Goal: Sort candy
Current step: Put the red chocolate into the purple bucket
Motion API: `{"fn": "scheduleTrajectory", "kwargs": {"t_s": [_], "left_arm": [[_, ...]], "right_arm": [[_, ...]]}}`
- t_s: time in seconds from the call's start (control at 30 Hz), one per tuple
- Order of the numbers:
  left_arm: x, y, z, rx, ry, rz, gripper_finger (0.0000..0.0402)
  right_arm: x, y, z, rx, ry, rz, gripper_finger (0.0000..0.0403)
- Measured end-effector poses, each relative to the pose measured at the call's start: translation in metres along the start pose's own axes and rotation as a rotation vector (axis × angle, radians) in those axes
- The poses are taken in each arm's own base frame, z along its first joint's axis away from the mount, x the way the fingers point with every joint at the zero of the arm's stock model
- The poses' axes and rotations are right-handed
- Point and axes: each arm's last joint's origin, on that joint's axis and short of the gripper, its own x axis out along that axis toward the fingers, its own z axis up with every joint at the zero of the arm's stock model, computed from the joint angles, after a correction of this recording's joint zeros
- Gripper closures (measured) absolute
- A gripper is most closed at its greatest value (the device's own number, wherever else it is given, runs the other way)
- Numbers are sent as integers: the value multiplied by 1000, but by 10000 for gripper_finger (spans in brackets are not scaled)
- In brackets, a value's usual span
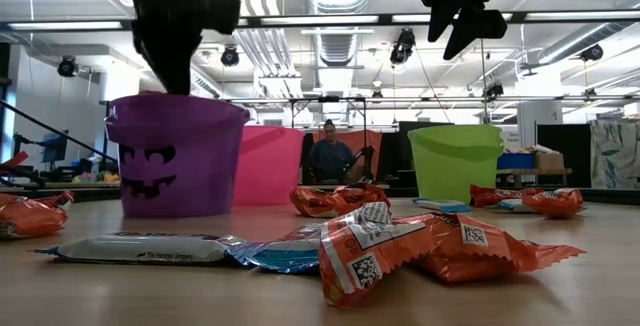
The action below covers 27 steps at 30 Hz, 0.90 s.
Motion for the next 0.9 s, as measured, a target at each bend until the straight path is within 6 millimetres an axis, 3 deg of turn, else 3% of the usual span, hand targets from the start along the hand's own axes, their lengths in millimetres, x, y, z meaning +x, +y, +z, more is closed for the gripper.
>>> {"fn": "scheduleTrajectory", "kwargs": {"t_s": [0.27,0.9], "left_arm": [[8,10,4,-166,13,19,400],[13,22,12,-286,-2,24,400]], "right_arm": [[0,0,0,0,-1,0,181],[0,0,0,29,-3,2,181]]}}
